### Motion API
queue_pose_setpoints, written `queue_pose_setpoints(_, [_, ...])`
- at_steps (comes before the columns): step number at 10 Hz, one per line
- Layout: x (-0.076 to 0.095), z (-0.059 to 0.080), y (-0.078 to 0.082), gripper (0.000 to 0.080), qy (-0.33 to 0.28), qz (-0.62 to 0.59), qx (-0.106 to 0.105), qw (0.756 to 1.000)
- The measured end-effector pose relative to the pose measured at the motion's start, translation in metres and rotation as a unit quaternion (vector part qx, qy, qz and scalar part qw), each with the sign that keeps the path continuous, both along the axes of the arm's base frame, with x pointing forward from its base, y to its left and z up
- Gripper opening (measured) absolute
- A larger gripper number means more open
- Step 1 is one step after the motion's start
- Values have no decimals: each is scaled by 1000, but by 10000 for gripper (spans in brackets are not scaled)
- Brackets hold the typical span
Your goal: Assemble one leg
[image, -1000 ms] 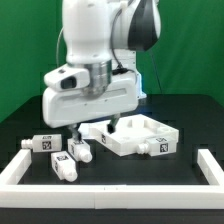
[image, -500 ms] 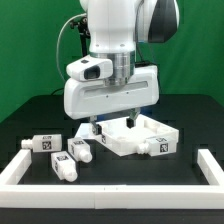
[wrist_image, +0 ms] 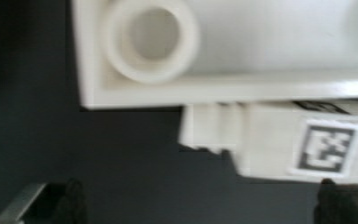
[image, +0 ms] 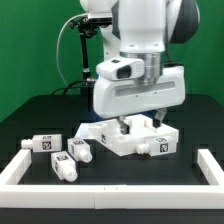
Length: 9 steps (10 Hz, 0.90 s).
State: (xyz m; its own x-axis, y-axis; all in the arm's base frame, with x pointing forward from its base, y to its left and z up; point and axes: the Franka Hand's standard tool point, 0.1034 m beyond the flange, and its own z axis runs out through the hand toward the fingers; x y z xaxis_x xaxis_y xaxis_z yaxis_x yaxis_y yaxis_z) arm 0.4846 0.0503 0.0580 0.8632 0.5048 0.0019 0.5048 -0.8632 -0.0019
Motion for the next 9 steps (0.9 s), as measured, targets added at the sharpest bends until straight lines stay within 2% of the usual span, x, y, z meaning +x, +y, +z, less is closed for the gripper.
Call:
queue_pose_setpoints(1, [1,2,14,649,-3,24,-3,1000])
queue_pose_setpoints(2, [3,3,20,649,-5,38,-5,999])
queue_pose_setpoints(3, [2,2,16,649,-4,32,-5,999])
queue_pose_setpoints(6, [2,1,17,649,-3,34,-5,999])
queue_pose_setpoints(7, [-1,-2,26,649,-4,67,-11,998])
queue_pose_setpoints(9, [-7,-12,43,649,4,114,-8,993])
